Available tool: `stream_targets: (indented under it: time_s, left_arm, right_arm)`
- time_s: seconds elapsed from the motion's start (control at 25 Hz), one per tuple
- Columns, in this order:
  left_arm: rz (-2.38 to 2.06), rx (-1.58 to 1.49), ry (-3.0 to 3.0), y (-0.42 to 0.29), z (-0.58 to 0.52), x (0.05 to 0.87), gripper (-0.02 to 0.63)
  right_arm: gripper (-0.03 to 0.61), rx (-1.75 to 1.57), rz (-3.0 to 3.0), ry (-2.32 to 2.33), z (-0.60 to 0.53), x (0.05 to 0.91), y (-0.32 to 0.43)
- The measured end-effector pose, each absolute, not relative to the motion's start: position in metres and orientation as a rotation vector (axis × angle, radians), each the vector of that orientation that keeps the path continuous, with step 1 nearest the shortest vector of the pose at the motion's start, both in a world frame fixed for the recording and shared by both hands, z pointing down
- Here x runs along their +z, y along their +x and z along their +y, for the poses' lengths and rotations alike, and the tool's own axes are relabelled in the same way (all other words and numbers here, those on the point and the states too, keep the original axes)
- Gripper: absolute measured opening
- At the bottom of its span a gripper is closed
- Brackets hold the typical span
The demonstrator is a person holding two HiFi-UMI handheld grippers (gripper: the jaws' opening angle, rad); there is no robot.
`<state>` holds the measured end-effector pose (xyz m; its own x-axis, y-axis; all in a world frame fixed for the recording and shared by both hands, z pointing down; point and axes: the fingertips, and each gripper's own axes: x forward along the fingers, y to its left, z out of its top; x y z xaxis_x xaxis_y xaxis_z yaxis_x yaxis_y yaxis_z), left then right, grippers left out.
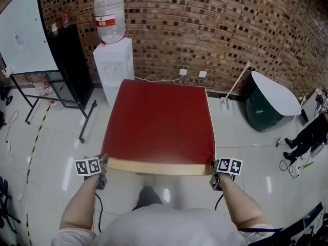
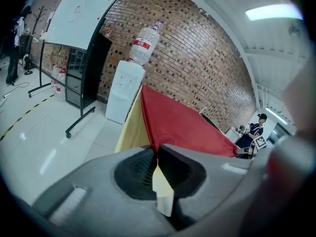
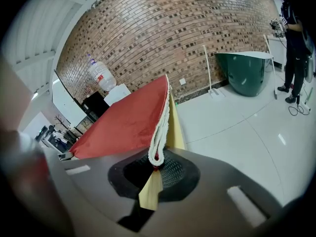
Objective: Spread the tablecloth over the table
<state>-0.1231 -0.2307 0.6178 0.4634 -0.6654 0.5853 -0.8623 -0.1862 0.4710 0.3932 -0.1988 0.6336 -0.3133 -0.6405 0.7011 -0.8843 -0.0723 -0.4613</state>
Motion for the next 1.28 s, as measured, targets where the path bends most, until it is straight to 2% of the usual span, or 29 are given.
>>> stream_targets:
  time_s: [1.0, 1.28]
  left_arm:
    - [-1.234, 0.152, 1.869, -0.14, -0.185, 0.642, 0.012]
    - [-1.254, 0.096, 1.845, -0.156, -0.176, 0.641, 0.083]
  right_arm:
    - [0.025, 1.33, -2.023, 1.694, -0.144, 0.64, 0.383]
    - [0.066, 1.253, -2.024, 1.72, -0.133, 0.633, 0.39]
